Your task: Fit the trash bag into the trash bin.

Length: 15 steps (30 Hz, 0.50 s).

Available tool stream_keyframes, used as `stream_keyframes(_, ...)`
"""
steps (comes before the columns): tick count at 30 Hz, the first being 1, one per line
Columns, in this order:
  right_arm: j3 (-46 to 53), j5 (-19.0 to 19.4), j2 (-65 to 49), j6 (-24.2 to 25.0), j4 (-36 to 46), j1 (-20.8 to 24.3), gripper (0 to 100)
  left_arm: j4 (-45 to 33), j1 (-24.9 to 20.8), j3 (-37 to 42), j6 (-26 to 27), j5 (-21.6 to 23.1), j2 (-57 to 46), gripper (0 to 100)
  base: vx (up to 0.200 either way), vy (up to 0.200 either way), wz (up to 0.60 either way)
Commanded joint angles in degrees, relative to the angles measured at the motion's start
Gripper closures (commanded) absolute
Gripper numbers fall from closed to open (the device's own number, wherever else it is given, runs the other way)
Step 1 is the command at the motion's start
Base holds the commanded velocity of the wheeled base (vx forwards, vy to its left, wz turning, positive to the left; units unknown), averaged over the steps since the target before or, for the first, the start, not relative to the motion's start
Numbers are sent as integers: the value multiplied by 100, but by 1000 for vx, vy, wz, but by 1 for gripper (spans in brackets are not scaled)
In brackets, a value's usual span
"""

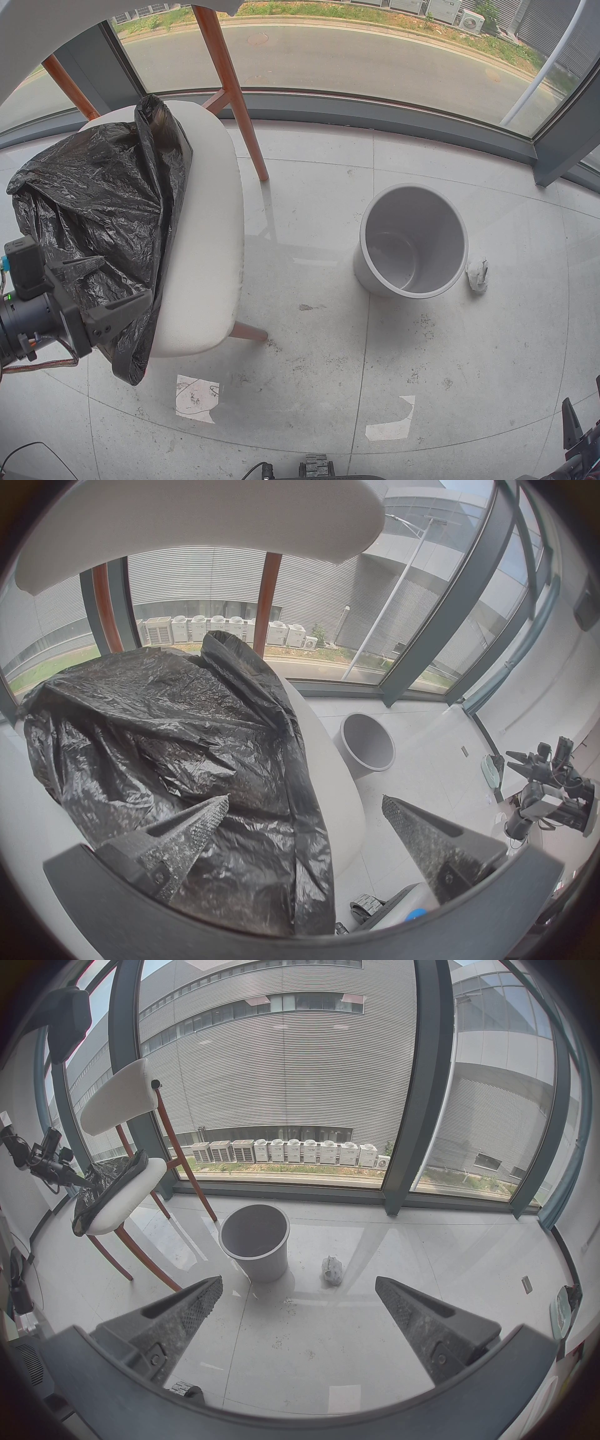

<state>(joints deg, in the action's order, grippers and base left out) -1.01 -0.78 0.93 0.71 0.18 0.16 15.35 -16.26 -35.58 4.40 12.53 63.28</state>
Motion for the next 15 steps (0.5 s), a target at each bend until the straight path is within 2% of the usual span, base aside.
stream_keyframes(1, 92, -1, -57, 0, -1, 2, 0, 12, 0, -247, -80, -137, 483, 0, 0, 0, 0)
stream_keyframes(6, 92, -1, -57, 0, -1, 2, 0, 12, -9, -335, -106, -260, 677, 0, 0, 0, 0)
stream_keyframes(9, 92, -1, -57, 0, -1, 2, 0, 12, -9, -353, -176, -515, 844, 0, 0, 0, 0)
stream_keyframes(15, 92, -1, -57, 0, -1, 2, 0, 12, -17, -458, -194, -559, 870, 0, 0, 0, 0)
